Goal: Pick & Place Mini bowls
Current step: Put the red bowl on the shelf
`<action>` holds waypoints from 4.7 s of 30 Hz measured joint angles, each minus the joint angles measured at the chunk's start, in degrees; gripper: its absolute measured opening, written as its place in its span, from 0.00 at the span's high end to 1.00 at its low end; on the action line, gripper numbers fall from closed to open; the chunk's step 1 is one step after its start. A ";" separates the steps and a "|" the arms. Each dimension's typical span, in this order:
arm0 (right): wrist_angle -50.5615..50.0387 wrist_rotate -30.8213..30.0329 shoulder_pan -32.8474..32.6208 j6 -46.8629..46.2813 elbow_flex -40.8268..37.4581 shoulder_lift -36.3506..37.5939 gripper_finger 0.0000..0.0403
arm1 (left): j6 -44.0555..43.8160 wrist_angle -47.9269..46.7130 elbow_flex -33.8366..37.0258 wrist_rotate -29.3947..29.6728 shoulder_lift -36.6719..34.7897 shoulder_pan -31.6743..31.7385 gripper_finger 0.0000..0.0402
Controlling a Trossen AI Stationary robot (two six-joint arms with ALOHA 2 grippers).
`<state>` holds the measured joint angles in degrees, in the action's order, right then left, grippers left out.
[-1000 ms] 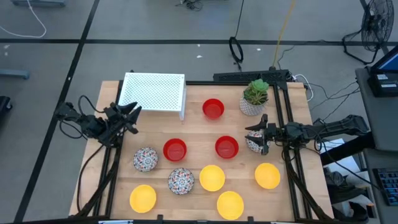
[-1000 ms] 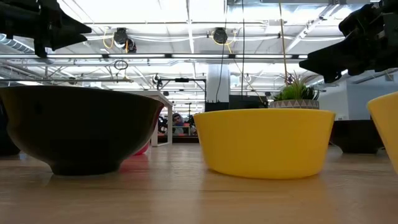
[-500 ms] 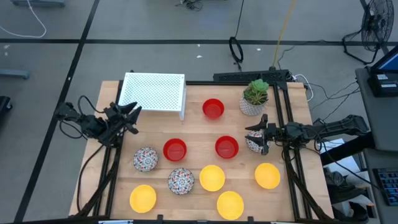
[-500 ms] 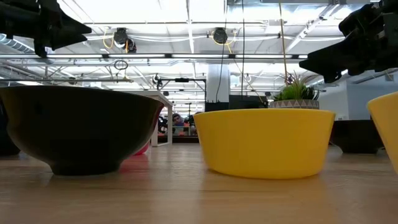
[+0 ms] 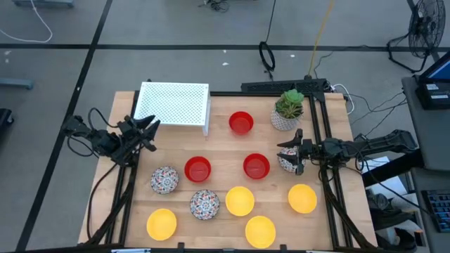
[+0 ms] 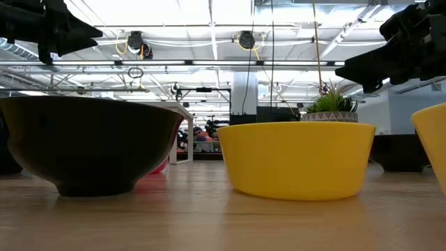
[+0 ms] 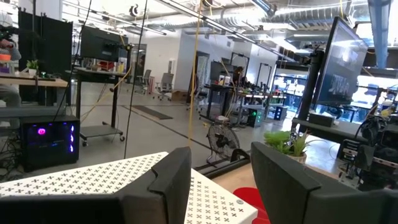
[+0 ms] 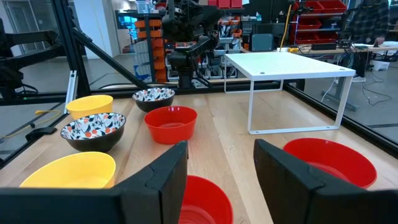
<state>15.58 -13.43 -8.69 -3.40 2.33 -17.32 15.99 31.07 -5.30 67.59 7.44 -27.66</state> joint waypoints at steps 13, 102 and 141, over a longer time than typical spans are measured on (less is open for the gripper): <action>0.01 0.01 0.02 0.01 -0.01 0.01 0.57 | -5.70 0.16 0.00 -1.38 0.04 -0.01 0.58; 0.00 0.00 0.01 0.00 0.00 0.00 0.57 | -29.01 -55.91 -36.48 -66.99 78.04 10.27 0.59; 0.02 0.02 0.00 0.02 0.00 0.02 0.57 | -19.87 -90.15 -70.12 -40.62 71.19 40.87 0.97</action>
<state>15.59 -13.41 -8.69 -3.38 2.33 -17.30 -3.89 -59.08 -75.42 26.98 78.63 13.21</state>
